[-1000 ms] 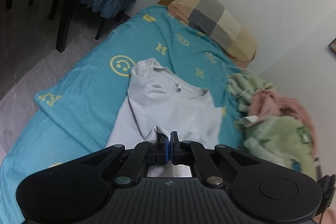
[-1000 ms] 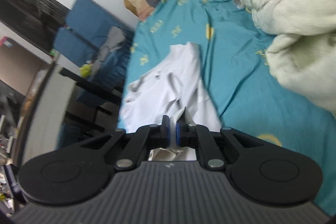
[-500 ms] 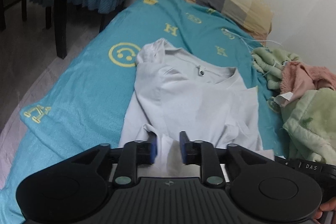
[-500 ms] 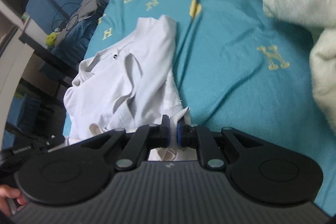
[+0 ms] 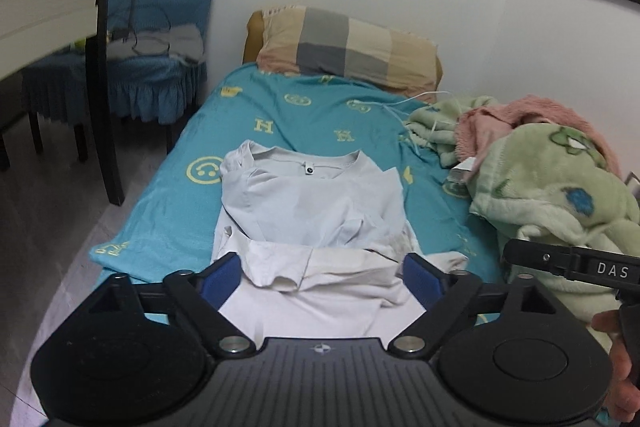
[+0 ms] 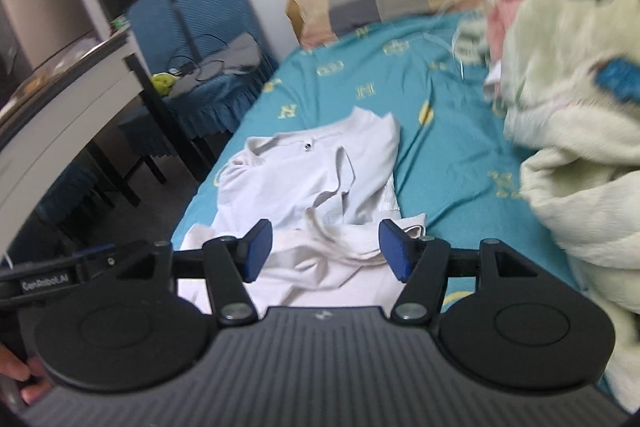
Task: Fold clothes
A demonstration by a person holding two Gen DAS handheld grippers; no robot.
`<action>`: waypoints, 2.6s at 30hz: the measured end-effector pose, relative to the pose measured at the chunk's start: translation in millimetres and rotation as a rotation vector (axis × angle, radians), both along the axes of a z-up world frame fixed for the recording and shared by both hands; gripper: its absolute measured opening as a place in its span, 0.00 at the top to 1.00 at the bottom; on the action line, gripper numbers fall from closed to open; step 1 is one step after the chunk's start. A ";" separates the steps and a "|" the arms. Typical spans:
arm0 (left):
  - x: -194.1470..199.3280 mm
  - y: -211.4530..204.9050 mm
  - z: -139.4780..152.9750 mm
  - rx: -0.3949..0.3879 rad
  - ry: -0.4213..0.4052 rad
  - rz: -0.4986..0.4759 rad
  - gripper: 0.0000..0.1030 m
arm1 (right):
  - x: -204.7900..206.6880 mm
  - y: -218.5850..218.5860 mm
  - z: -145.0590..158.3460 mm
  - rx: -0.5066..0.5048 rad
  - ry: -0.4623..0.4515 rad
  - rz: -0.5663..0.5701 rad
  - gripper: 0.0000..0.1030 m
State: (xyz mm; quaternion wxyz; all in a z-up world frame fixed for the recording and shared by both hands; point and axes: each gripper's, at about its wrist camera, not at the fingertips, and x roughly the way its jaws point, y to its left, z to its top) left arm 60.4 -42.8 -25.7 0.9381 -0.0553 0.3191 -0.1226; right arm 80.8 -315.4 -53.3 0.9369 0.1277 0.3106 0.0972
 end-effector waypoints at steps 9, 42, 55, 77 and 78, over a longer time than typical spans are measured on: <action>-66.0 4.4 -3.8 0.053 -0.058 0.057 0.00 | -68.6 15.0 -6.4 -0.067 -0.097 -0.013 0.18; -3.6 101.6 -138.5 -0.597 0.664 0.422 0.11 | -14.7 -15.6 -148.9 0.658 0.613 -0.151 0.21; 2.9 103.0 -148.4 -0.748 0.657 0.462 0.47 | -12.7 -26.7 -160.2 0.664 0.551 -0.315 0.74; -2.0 116.2 -148.2 -0.841 0.590 0.563 0.88 | -13.2 -34.9 -127.9 0.642 0.366 -0.280 0.92; -1.1 115.2 -144.2 -0.835 0.576 0.557 0.90 | -14.1 -34.6 -125.6 0.643 0.352 -0.274 0.92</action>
